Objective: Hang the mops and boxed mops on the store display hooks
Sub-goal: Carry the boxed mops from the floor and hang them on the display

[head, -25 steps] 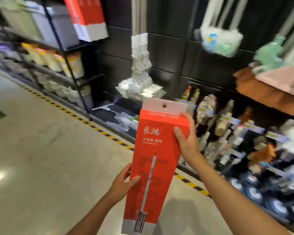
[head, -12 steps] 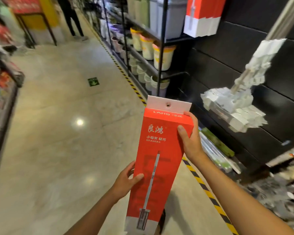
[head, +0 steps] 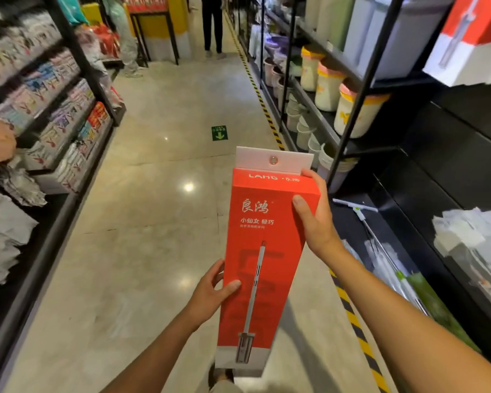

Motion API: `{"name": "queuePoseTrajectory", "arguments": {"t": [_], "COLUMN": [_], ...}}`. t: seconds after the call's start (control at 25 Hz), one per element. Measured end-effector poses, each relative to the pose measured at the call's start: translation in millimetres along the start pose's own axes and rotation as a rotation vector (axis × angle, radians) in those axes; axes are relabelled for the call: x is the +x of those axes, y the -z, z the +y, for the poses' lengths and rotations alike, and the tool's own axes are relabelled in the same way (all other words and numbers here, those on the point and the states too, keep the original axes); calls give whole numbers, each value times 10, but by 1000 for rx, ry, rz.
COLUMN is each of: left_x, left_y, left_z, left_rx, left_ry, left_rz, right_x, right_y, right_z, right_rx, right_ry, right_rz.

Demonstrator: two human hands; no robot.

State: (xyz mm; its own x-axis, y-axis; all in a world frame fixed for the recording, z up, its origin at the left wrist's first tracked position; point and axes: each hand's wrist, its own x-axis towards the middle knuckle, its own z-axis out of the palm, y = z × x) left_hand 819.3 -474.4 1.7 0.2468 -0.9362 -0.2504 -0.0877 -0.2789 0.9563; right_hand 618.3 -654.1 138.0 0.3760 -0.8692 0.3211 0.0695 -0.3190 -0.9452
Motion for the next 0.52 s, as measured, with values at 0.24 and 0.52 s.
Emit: {"name": "queuePoseTrajectory", "arguments": {"t": [0.24,0.52], "left_x": [1245,2796], "left_y": [376,297], "left_z": [189,631], "left_rx": [-36,16], "left_ry": [-23,-28], "left_rz": [-45,-258], "right_x": [1204,2095], "right_y": [-185,301], "right_z": [345,658], "right_rx": [-69,-205], "right_ry": [33,14], "right_rz": [11,254]}}
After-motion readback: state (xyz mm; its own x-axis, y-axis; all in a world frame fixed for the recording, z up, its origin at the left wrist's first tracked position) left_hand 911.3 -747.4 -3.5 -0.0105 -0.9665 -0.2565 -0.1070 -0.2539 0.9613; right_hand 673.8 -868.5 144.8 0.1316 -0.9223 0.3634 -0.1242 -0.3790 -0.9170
